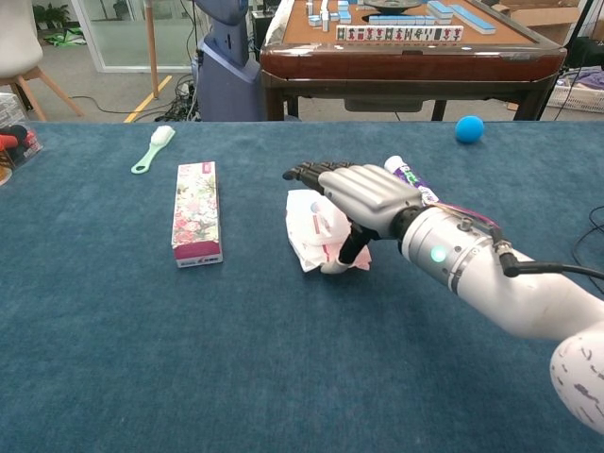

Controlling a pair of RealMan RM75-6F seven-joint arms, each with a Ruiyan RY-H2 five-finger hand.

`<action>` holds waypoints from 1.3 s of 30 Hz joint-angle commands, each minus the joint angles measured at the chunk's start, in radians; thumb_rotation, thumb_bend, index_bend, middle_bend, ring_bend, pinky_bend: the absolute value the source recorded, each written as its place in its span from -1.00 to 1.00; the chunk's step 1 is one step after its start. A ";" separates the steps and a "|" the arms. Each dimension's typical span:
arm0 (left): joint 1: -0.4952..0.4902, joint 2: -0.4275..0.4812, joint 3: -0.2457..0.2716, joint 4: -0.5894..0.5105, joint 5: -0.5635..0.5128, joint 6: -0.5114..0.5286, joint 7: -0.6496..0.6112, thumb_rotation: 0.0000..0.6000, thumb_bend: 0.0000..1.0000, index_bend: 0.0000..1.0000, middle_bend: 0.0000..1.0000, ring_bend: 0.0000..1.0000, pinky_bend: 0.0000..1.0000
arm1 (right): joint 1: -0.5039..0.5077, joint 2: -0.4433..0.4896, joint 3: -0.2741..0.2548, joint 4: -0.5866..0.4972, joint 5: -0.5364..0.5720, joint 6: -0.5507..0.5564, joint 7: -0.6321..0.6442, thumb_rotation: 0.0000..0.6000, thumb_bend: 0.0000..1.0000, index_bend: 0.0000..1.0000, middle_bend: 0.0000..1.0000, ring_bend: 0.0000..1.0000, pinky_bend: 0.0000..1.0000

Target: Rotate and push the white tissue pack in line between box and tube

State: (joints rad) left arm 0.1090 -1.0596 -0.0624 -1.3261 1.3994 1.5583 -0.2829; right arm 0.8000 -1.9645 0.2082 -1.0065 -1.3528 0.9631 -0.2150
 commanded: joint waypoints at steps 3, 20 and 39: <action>0.001 0.000 0.000 0.000 0.001 0.001 -0.001 1.00 -0.33 -0.11 -0.27 -0.48 -0.16 | 0.015 -0.010 0.028 0.037 0.023 -0.006 0.000 1.00 -1.00 -1.00 -0.96 -1.00 -0.85; -0.008 0.008 -0.001 -0.018 0.006 -0.007 0.029 1.00 -0.33 -0.11 -0.27 -0.48 -0.16 | 0.000 0.077 -0.004 -0.086 -0.008 0.019 0.014 1.00 -1.00 -1.00 -0.95 -1.00 -0.85; -0.074 0.058 -0.006 -0.201 0.086 0.001 0.233 1.00 -0.33 -0.11 -0.27 -0.48 -0.16 | -0.203 0.569 -0.082 -0.731 0.009 0.232 -0.339 1.00 -1.00 -1.00 -0.94 -1.00 -0.85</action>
State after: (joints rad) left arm 0.0471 -1.0068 -0.0683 -1.5058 1.4733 1.5627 -0.0715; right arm 0.6425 -1.4664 0.1442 -1.6640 -1.3554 1.1483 -0.4990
